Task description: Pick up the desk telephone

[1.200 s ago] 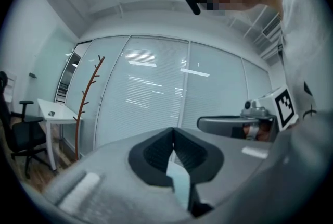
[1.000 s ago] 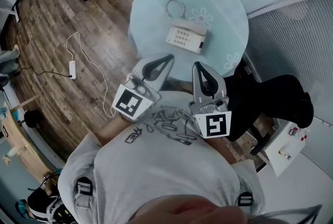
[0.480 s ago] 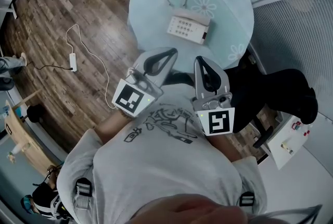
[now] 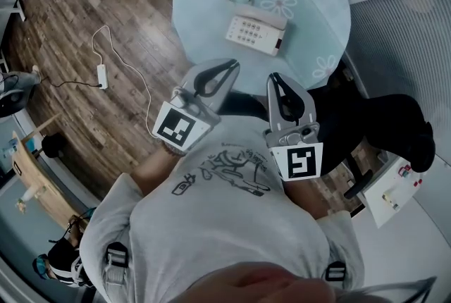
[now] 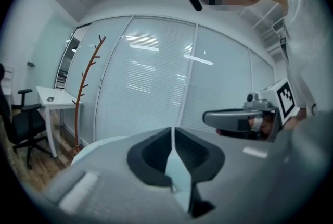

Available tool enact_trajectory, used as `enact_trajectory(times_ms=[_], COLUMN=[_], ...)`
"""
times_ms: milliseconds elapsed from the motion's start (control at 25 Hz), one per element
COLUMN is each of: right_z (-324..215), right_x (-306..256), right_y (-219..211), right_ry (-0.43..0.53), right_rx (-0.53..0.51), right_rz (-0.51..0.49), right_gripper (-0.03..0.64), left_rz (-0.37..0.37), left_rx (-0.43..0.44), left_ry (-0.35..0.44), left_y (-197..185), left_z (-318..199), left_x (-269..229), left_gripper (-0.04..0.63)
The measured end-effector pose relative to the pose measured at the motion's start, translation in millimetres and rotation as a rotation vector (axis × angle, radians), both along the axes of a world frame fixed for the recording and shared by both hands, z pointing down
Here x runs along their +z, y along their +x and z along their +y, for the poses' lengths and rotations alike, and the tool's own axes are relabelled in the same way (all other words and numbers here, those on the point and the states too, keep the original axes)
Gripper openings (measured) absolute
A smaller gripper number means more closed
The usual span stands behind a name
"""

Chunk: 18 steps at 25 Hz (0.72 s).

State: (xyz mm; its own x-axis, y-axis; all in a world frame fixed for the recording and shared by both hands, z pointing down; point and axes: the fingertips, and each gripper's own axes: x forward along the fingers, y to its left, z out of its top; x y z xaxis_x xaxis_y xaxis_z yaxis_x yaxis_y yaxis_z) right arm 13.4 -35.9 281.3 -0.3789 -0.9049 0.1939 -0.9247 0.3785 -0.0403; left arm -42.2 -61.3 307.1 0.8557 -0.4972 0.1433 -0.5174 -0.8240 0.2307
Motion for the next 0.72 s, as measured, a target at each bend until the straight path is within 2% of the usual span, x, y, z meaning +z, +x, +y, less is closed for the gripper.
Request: enact_trajectory(times_ms=[360, 720], right_z=[-36, -72], right_x=[71, 174], right_y=[40, 74], right_ry=[-0.090, -0.229], right_rx=[0.021, 0.023], right_rz=[0.035, 0.063], right_gripper=[0.034, 0.063], left_rz=[-0.072, -0.124], left_rx=[-0.011, -0.032], left_ry=[-0.087, -0.166], left_y=[14, 19], left_z=[-47, -95], left_x=[73, 176], left_gripper=[0.046, 0.043])
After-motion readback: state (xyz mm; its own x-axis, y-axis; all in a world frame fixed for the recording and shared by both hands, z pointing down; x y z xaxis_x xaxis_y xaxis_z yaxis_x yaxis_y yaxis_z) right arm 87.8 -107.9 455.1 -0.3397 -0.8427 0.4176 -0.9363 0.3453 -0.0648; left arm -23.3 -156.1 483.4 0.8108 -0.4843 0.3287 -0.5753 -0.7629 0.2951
